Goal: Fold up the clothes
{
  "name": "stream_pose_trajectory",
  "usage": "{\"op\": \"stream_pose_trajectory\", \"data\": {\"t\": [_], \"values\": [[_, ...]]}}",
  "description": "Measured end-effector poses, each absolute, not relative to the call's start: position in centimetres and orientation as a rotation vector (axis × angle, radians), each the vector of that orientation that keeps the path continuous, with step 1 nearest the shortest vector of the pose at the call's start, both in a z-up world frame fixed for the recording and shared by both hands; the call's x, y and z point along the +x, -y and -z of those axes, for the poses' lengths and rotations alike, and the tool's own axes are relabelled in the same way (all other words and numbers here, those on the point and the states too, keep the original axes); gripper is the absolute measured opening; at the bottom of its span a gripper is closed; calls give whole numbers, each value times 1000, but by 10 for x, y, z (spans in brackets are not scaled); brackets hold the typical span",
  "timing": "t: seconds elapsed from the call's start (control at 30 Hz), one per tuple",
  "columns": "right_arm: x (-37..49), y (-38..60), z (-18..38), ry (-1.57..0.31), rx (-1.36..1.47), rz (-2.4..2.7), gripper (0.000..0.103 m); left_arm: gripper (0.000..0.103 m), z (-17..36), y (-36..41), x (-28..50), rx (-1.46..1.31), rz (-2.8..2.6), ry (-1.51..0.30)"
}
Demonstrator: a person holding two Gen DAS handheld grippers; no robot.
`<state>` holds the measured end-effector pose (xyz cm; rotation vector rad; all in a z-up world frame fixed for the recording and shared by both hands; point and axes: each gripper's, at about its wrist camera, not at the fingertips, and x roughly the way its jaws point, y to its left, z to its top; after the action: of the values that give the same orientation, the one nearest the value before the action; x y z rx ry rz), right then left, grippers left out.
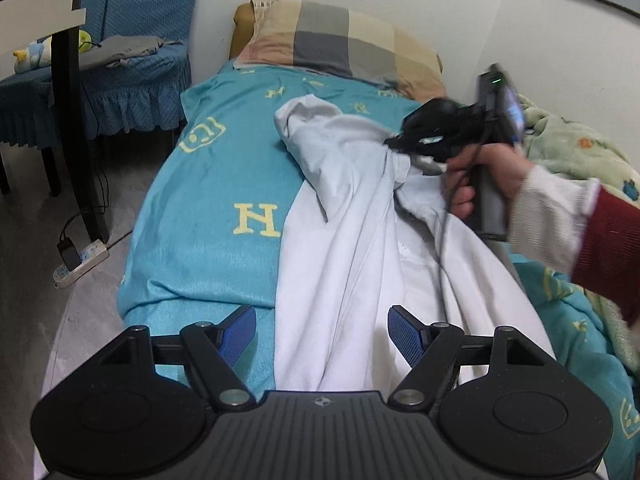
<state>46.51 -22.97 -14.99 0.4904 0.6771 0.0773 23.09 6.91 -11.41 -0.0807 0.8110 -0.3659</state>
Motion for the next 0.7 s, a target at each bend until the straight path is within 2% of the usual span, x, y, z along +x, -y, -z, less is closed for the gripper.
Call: {"op": "stream_pose_trajectory", "data": {"t": [0.17, 0.43, 0.5, 0.53, 0.57, 0.6, 0.63, 0.7], "values": [[409, 226, 106, -674, 440, -149, 11, 75, 109, -71, 227, -93, 371, -800], [246, 210, 39, -680, 372, -213, 12, 75, 74, -67, 197, -79, 384, -749], [204, 205, 30, -706, 350, -219, 23, 75, 64, -68, 187, -70, 376, -757], [184, 204, 27, -700, 356, -213, 39, 75, 61, -68, 182, -69, 379, -764], [165, 204, 25, -696, 366, -220, 59, 75, 57, -70, 176, -58, 384, -779], [146, 203, 23, -693, 378, -228, 68, 75, 54, -71, 170, -43, 389, -797], [127, 203, 21, -690, 389, -235, 70, 75, 51, -73, 162, -21, 392, -817], [96, 205, 20, -675, 406, -248, 69, 75, 47, -83, 149, 10, 390, -871]]}}
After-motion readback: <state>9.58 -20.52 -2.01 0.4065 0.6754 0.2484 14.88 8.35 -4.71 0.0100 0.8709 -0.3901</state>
